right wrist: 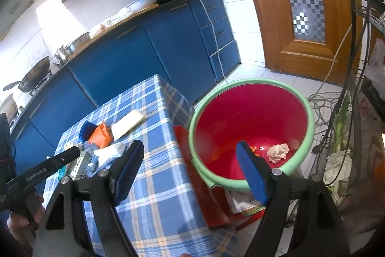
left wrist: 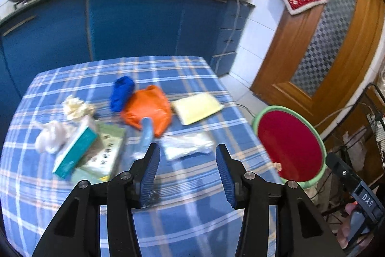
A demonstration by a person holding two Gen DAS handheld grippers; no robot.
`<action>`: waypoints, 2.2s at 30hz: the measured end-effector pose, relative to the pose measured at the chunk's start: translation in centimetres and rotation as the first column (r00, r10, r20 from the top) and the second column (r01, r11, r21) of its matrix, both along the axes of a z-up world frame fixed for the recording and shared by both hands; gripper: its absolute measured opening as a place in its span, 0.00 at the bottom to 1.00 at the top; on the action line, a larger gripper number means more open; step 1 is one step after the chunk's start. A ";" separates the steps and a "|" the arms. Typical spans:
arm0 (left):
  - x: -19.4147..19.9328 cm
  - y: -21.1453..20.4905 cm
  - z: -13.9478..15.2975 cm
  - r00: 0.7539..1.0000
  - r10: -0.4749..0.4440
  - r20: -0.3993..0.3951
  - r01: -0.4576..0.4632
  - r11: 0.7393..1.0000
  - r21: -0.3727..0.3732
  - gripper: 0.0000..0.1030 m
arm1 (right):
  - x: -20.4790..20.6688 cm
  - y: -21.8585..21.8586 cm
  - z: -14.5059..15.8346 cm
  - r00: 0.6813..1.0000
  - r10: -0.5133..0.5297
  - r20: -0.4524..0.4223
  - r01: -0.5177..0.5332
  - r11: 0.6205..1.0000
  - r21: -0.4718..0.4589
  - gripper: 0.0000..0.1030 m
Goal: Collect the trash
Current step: 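Grasp the steel wool scrubber with the left gripper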
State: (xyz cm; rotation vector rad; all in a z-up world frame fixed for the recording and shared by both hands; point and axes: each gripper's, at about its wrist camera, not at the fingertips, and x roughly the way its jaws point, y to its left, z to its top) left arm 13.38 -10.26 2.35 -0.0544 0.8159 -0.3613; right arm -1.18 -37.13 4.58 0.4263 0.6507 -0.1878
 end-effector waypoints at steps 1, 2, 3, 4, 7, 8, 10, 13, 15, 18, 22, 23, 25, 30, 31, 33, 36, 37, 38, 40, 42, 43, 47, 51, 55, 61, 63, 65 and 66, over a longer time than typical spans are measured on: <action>0.1 0.5 -0.1 1.000 0.010 -0.001 -0.010 1.000 0.002 0.48 | 0.0 0.3 0.0 1.000 0.008 -0.002 -0.008 1.000 0.000 0.77; 0.1 1.3 -0.2 1.000 0.028 -0.001 -0.028 1.000 0.005 0.48 | 0.1 0.5 -0.1 1.000 0.015 -0.005 -0.015 1.000 0.000 0.77; 0.2 1.7 -0.2 0.999 0.037 -0.002 -0.036 0.999 0.006 0.48 | 0.2 0.7 -0.1 1.000 0.023 -0.007 -0.023 1.000 0.001 0.77; 0.3 2.5 -0.4 0.998 0.055 -0.005 -0.055 0.998 0.009 0.48 | 0.3 0.9 -0.2 0.999 0.031 -0.010 -0.031 1.000 0.002 0.77; 0.6 4.1 -0.9 0.996 0.093 -0.017 -0.093 0.996 0.012 0.48 | 0.6 1.5 -0.4 0.999 0.048 -0.019 -0.048 0.999 0.003 0.77; 0.6 4.4 -1.1 0.994 0.103 -0.022 -0.103 0.995 0.014 0.48 | 0.7 1.7 -0.5 0.998 0.053 -0.022 -0.053 0.999 0.003 0.77; 0.9 5.3 -1.7 0.992 0.124 -0.037 -0.123 0.992 0.020 0.49 | 0.9 2.0 -0.7 0.998 0.060 -0.029 -0.060 0.998 0.004 0.77; 1.0 5.8 -2.7 0.989 0.138 -0.061 -0.137 0.990 0.029 0.56 | 1.2 2.3 -1.1 0.997 0.070 -0.043 -0.069 0.998 0.007 0.77; 1.0 5.7 -3.3 0.987 0.139 -0.075 -0.137 0.990 0.036 0.58 | 1.4 2.5 -1.3 0.996 0.075 -0.051 -0.074 0.997 0.008 0.77; 0.8 5.2 -4.3 0.987 0.125 -0.104 -0.121 0.992 0.043 0.58 | 1.7 2.7 -1.6 0.995 0.083 -0.063 -0.083 0.997 0.007 0.77; 0.5 4.3 -5.6 0.986 0.100 -0.133 -0.094 0.994 0.051 0.58 | 1.7 3.0 -1.9 0.994 0.086 -0.072 -0.086 0.996 0.006 0.77; 0.5 4.2 -5.8 0.986 0.096 -0.138 -0.090 0.995 0.051 0.58 | 1.7 3.0 -2.0 0.993 0.086 -0.075 -0.086 0.996 0.006 0.77; 0.5 3.7 -6.3 0.986 0.087 -0.144 -0.080 0.995 0.054 0.58 | 1.8 3.0 -2.1 0.993 0.088 -0.081 -0.088 0.996 0.008 0.77; 0.5 2.9 -7.3 0.986 0.069 -0.153 -0.060 0.996 0.061 0.58 | 1.9 3.3 -2.4 0.991 0.097 -0.090 -0.097 0.995 0.008 0.77; 0.5 2.7 -7.5 0.985 0.060 -0.159 -0.052 0.997 0.057 0.58 | 1.9 3.3 -2.4 0.991 0.099 -0.091 -0.099 0.995 0.008 0.77; 0.4 2.6 -7.5 0.988 0.055 -0.141 -0.047 0.997 0.062 0.57 | 1.9 3.4 -2.4 0.991 0.100 -0.092 -0.100 0.995 0.007 0.77; 0.4 2.5 -7.6 0.990 0.039 -0.138 -0.033 0.999 0.044 0.45 | 1.9 3.5 -2.5 0.990 0.100 -0.095 -0.100 0.995 0.007 0.77; 0.4 2.5 -7.6 0.990 0.028 -0.139 -0.023 0.999 0.034 0.43 | 2.0 3.6 -2.5 0.990 0.101 -0.096 -0.101 0.995 0.007 0.77; 0.4 2.4 -7.6 0.990 0.022 -0.138 -0.018 0.999 0.032 0.42 | 2.0 3.6 -2.6 0.990 0.103 -0.097 -0.102 0.995 0.007 0.77; 0.2 2.3 -7.6 0.992 0.013 -0.126 -0.009 0.999 0.033 0.40 | 2.0 3.8 -2.6 0.989 0.106 -0.100 -0.106 0.994 0.006 0.77; 0.1 2.4 -7.5 0.993 0.009 -0.122 -0.006 1.000 0.025 0.39 | 2.1 4.0 -2.6 0.989 0.111 -0.102 -0.111 0.994 0.005 0.77; 0.1 2.5 -7.4 0.993 0.007 -0.119 -0.006 1.000 0.017 0.39 | 2.2 4.1 -2.6 0.988 0.114 -0.103 -0.114 0.993 0.003 0.77; -0.1 3.3 -6.4 0.996 0.018 -0.090 -0.017 1.000 0.009 0.39 | 2.6 4.8 -2.6 0.986 0.127 -0.110 -0.128 0.992 -0.006 0.77; 0.0 4.7 -4.9 0.997 0.051 -0.049 -0.051 0.999 0.003 0.39 | 3.0 5.5 -2.5 0.983 0.144 -0.111 -0.146 0.989 -0.014 0.77; 0.4 6.4 -3.7 0.995 0.099 -0.021 -0.099 0.995 0.002 0.39 | 3.8 6.5 -2.2 0.980 0.168 -0.105 -0.172 0.985 -0.026 0.77; 1.2 9.3 -2.6 0.984 0.175 0.015 -0.175 0.984 0.005 0.39 | 5.5 8.9 -2.0 0.967 0.232 -0.109 -0.239 0.969 -0.057 0.81; 1.4 10.2 -2.6 0.981 0.194 0.016 -0.195 0.981 0.003 0.39 | 6.3 9.8 -2.1 0.961 0.254 -0.113 -0.263 0.963 -0.067 0.81; 1.6 11.0 -2.5 0.976 0.216 0.018 -0.216 0.976 0.002 0.39 | 7.3 10.9 -2.3 0.954 0.274 -0.124 -0.285 0.956 -0.075 0.81; 1.7 11.5 -2.5 0.974 0.226 0.019 -0.226 0.974 0.001 0.39 | 7.6 11.3 -2.4 0.952 0.279 -0.126 -0.290 0.954 -0.078 0.81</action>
